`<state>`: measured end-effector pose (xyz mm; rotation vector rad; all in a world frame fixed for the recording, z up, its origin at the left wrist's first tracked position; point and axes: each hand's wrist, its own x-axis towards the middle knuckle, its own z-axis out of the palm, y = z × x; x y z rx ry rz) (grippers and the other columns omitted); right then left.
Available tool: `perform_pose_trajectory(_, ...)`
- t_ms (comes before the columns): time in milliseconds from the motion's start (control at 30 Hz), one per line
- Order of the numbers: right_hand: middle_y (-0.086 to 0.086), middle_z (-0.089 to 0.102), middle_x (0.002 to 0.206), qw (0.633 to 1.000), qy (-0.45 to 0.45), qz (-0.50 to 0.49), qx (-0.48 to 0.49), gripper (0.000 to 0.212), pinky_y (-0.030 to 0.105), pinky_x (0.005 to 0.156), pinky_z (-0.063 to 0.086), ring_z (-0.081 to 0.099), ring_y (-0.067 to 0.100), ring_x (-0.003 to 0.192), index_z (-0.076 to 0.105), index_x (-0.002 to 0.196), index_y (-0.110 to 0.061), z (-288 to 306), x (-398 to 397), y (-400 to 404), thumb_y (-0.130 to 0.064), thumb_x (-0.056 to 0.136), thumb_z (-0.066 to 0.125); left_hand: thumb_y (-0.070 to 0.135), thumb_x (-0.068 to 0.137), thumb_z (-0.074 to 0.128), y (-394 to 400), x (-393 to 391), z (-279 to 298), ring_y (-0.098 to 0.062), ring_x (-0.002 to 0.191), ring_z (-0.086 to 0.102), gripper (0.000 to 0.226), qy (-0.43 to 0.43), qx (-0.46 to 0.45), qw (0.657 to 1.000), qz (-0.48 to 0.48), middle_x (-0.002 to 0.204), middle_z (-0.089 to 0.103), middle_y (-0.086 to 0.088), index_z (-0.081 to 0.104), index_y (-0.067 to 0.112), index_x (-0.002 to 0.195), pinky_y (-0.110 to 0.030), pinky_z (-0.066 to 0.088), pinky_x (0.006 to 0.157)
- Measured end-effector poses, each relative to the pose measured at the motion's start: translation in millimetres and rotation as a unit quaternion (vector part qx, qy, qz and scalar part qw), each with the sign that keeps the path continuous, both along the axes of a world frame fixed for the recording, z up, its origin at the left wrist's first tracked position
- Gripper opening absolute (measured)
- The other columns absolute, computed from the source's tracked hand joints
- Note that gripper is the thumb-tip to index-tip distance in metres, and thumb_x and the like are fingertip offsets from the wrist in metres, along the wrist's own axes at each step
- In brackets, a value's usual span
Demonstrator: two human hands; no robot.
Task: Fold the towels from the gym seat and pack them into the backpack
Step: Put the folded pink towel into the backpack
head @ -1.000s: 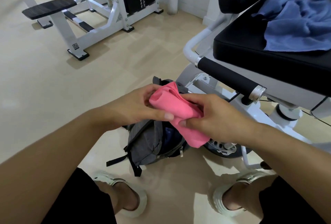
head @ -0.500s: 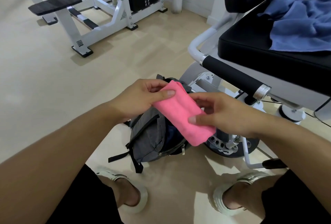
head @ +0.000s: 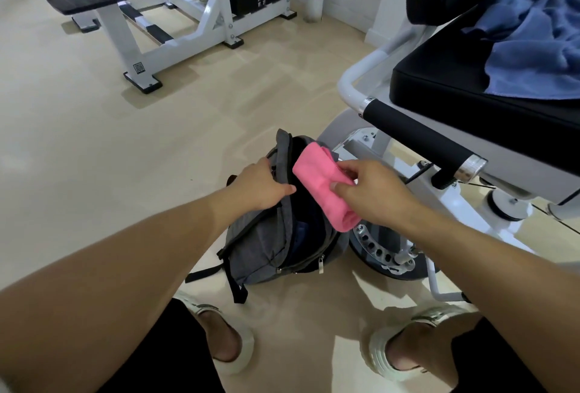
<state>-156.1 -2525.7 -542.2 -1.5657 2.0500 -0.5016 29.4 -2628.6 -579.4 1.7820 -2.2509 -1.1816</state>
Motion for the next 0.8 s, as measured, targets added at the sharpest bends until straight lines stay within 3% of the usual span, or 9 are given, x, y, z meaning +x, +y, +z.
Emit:
perform_pose_trajectory(133,0.001,0.075,0.096,0.999,-0.005,0.009,0.042,0.027,0.026,0.068,0.049,0.07,0.018,0.084,0.071,0.116,-0.022,-22.5,6.6,-14.1,-0.022,0.092,0.058,0.046,0.086,0.068,-5.4,-1.6,-15.3,-0.029,0.115,0.061,0.056,-0.025,0.019,1.0,0.003,0.129,0.065,-0.009,0.055,0.015,0.131,-0.033,0.05,0.095)
perform_pose_trajectory(233,0.0,0.072,0.075,0.997,0.022,0.027,0.069,0.022,0.023,0.056,0.046,0.069,0.018,0.07,0.074,0.097,-0.027,-35.0,7.8,-20.8,-0.02,0.087,0.055,0.034,0.086,0.062,-9.4,2.2,-10.2,-0.033,0.103,0.066,0.041,-0.036,0.054,0.998,0.005,0.112,0.068,-0.013,0.06,0.011,0.12,-0.038,0.057,0.089)
perform_pose_trajectory(300,-0.001,0.067,0.066,0.995,0.045,0.035,0.083,0.017,0.023,0.051,0.041,0.065,0.018,0.064,0.071,0.084,-0.026,-40.0,8.6,-24.1,-0.019,0.085,0.055,0.026,0.076,0.06,-12.6,6.2,-4.7,-0.038,0.097,0.071,0.043,-0.017,0.108,0.994,0.02,0.106,0.07,-0.017,0.061,0.007,0.115,-0.043,0.061,0.081)
perform_pose_trajectory(400,0.003,0.07,0.068,0.993,0.058,0.05,0.084,0.019,0.024,0.054,0.043,0.066,0.021,0.066,0.074,0.086,-0.023,-44.9,14.2,-30.8,-0.025,0.088,0.054,0.013,0.059,0.054,-17.7,15.1,-6.5,-0.042,0.086,0.074,0.055,0.028,0.158,0.986,0.047,0.103,0.071,-0.022,0.063,0.001,0.112,-0.051,0.064,0.076)
perform_pose_trajectory(467,0.003,0.074,0.076,0.993,0.065,0.067,0.066,0.022,0.025,0.06,0.045,0.068,0.02,0.071,0.078,0.095,-0.023,-47.4,22.0,-36.2,-0.025,0.09,0.056,0.005,0.065,0.055,-17.0,19.5,-7.2,-0.034,0.07,0.071,0.044,0.043,0.182,0.98,0.067,0.095,0.069,-0.018,0.062,0.0,0.107,-0.036,0.064,0.057)
perform_pose_trajectory(533,0.002,0.076,0.08,0.993,0.067,0.083,0.053,0.024,0.028,0.068,0.053,0.069,0.019,0.072,0.078,0.101,-0.022,-53.3,31.1,-42.0,-0.021,0.089,0.058,-0.005,0.075,0.051,-12.3,23.3,-7.3,-0.023,0.056,0.057,0.027,0.068,0.199,0.974,0.088,0.083,0.059,-0.013,0.059,0.001,0.099,-0.018,0.045,0.04)
perform_pose_trajectory(667,0.005,0.075,0.083,0.988,0.078,0.092,0.092,0.025,0.038,0.077,0.059,0.07,0.024,0.074,0.077,0.101,-0.021,-77.6,36.8,-43.5,-0.026,0.09,0.055,-0.006,0.064,0.053,-5.4,34.0,-14.9,-0.028,0.073,0.063,0.046,0.14,0.232,0.955,0.123,0.095,0.059,-0.017,0.058,-0.003,0.11,-0.022,0.052,0.053)
perform_pose_trajectory(733,0.007,0.074,0.086,0.983,0.095,0.106,0.115,0.027,0.039,0.077,0.058,0.07,0.028,0.078,0.077,0.102,-0.021,-88.7,34.1,-40.4,-0.031,0.089,0.055,-0.014,0.074,0.05,-0.3,37.4,-15.2,-0.031,0.083,0.066,0.041,0.164,0.235,0.95,0.127,0.1,0.062,-0.02,0.057,-0.003,0.113,-0.024,0.056,0.054)
perform_pose_trajectory(800,0.009,0.074,0.091,0.979,0.112,0.112,0.132,0.028,0.038,0.076,0.056,0.069,0.032,0.084,0.076,0.103,-0.019,-95.5,33.4,-39.6,-0.032,0.089,0.056,-0.016,0.077,0.049,5.6,37.9,-17.5,-0.033,0.096,0.069,0.04,0.174,0.24,0.947,0.122,0.106,0.065,-0.02,0.06,0.0,0.113,-0.032,0.062,0.067)
